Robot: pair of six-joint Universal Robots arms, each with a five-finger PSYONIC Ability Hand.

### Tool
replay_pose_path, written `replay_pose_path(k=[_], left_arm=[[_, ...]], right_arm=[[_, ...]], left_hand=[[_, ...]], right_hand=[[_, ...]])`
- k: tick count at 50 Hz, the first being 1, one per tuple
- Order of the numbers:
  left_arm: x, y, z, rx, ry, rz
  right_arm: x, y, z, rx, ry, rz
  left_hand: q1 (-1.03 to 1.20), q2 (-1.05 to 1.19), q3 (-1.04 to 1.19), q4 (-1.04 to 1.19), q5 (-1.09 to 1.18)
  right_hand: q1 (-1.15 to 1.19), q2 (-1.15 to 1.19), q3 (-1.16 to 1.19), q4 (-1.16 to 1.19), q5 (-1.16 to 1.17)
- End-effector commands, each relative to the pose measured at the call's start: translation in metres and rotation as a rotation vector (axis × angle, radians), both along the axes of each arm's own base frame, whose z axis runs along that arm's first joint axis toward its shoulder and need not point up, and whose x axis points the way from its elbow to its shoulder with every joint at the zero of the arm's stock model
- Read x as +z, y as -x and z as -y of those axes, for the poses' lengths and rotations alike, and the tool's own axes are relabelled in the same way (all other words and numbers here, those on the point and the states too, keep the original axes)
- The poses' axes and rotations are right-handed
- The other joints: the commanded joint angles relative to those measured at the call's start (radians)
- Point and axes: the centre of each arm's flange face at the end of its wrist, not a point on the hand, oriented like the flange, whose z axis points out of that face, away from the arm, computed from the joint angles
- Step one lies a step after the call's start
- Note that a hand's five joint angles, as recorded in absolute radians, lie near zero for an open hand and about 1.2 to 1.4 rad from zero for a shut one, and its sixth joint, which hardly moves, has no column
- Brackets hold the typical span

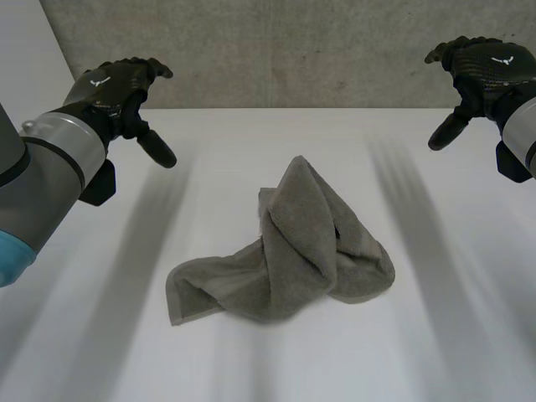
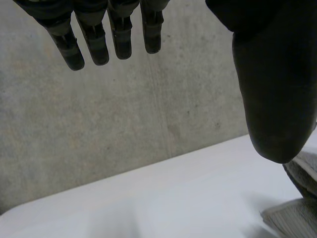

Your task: Fold the towel.

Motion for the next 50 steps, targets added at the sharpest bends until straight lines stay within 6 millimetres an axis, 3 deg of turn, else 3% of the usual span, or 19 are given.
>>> replay_pose_path(k=[1,18,26,33,38,41,43,45,50], left_arm=[[-0.007,0.000,0.002,0.003,-0.037,0.018],[-0.008,0.001,0.001,0.002,-0.040,0.019],[-0.019,0.004,0.004,-0.009,-0.062,0.028],[-0.051,0.014,0.011,-0.025,-0.128,0.039],[-0.085,0.034,0.015,-0.061,-0.166,0.011],[-0.093,0.040,0.015,-0.073,-0.177,-0.005],[-0.111,0.051,0.017,-0.089,-0.213,-0.038],[-0.119,0.057,0.017,-0.104,-0.231,-0.048],[-0.145,0.077,0.014,-0.164,-0.292,-0.065]], right_arm=[[-0.002,0.000,0.000,-0.003,-0.010,-0.003],[-0.001,-0.001,-0.001,0.003,-0.007,-0.002],[-0.005,-0.003,-0.001,0.021,-0.009,-0.013],[-0.014,-0.013,-0.003,0.145,-0.008,-0.048],[-0.033,-0.027,-0.006,0.302,-0.016,-0.131],[-0.046,-0.045,-0.010,0.419,0.006,-0.190],[-0.051,-0.055,-0.009,0.467,0.028,-0.215],[-0.062,-0.072,-0.004,0.537,0.053,-0.247],[-0.081,-0.092,0.009,0.585,0.056,-0.255]], left_hand=[[-0.101,-0.061,-0.043,-0.050,-0.053],[-0.101,-0.061,-0.043,-0.050,-0.053],[-0.101,-0.061,-0.043,-0.050,-0.053],[-0.101,-0.061,-0.043,-0.050,-0.053],[-0.101,-0.061,-0.043,-0.050,-0.053],[-0.101,-0.061,-0.043,-0.050,-0.053],[-0.101,-0.061,-0.043,-0.050,-0.053],[-0.100,-0.060,-0.043,-0.050,-0.053],[-0.094,-0.054,-0.043,-0.050,-0.047]], right_hand=[[-0.065,-0.081,-0.007,-0.060,-0.063],[-0.065,-0.081,-0.007,-0.060,-0.063],[-0.065,-0.081,-0.007,-0.060,-0.063],[-0.065,-0.081,-0.007,-0.060,-0.063],[-0.065,-0.081,-0.007,-0.060,-0.063],[-0.065,-0.081,-0.007,-0.060,-0.063],[-0.065,-0.081,-0.007,-0.060,-0.063],[-0.065,-0.081,-0.007,-0.060,-0.063],[-0.065,-0.081,-0.007,-0.060,-0.063]])
